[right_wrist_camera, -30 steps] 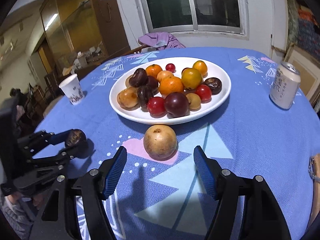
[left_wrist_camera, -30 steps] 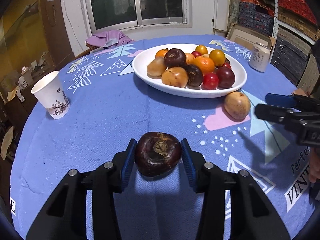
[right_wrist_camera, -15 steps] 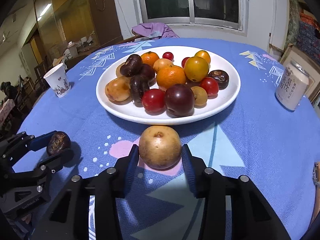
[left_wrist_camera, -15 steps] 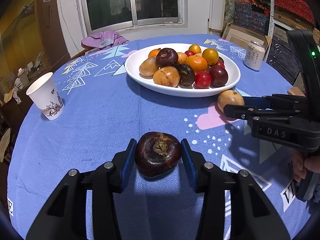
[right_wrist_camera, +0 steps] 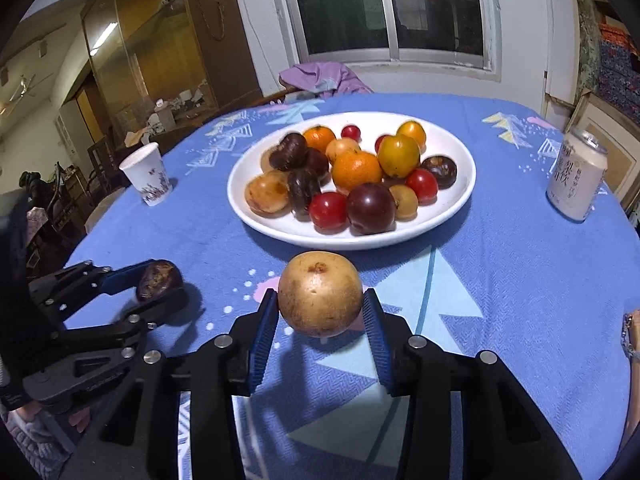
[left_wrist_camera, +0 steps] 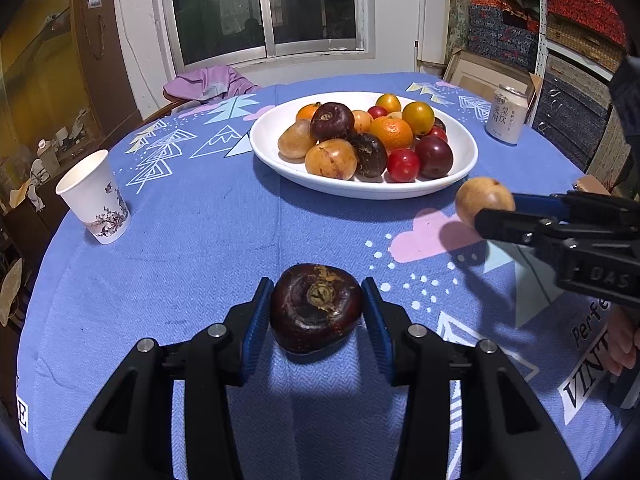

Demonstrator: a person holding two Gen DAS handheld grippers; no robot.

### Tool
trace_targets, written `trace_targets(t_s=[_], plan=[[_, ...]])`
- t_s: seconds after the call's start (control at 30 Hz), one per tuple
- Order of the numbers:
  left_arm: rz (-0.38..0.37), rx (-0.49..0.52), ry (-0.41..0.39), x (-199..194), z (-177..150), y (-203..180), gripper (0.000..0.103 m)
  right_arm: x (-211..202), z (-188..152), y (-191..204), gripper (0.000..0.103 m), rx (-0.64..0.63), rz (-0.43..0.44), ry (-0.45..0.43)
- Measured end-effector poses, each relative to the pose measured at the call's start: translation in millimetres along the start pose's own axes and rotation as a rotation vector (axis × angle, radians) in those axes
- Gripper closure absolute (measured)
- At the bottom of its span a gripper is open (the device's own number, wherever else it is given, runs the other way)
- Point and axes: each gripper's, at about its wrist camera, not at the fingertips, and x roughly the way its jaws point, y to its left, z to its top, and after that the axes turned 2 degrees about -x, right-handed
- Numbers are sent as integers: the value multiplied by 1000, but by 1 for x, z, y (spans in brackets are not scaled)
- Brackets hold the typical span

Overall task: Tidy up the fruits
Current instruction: 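Place the mangosteen on the plate with the left tool while the right tool places the pear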

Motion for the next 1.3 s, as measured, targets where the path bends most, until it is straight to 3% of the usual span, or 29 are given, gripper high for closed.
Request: trace_targets(t_s=[0.17,0.53,0.8,0.97,1.13,1.23,1.3], plan=[[-8,-3,-27,-7,21,0,59,-25,15,-8,59,26,21,-69],[-18,-56,-83,21,130,-1,59,-19,89,-56,59,98,-45,-130],[22,-95,-28,92,191,10,59,58,142,-61,59,75,-59,-31],[42,-134,19,134,199,26,59,112,162,-57,59,25,-101,42],[69,-144,37,160,196,38,58,140,167,-61,59,15,-121,85],[87,-145,22,162,196,40,47,146,170,-62,57,14,-105,92],[82,-150,14,160,195,41,33,145,172,-64,56,32,-104,84]])
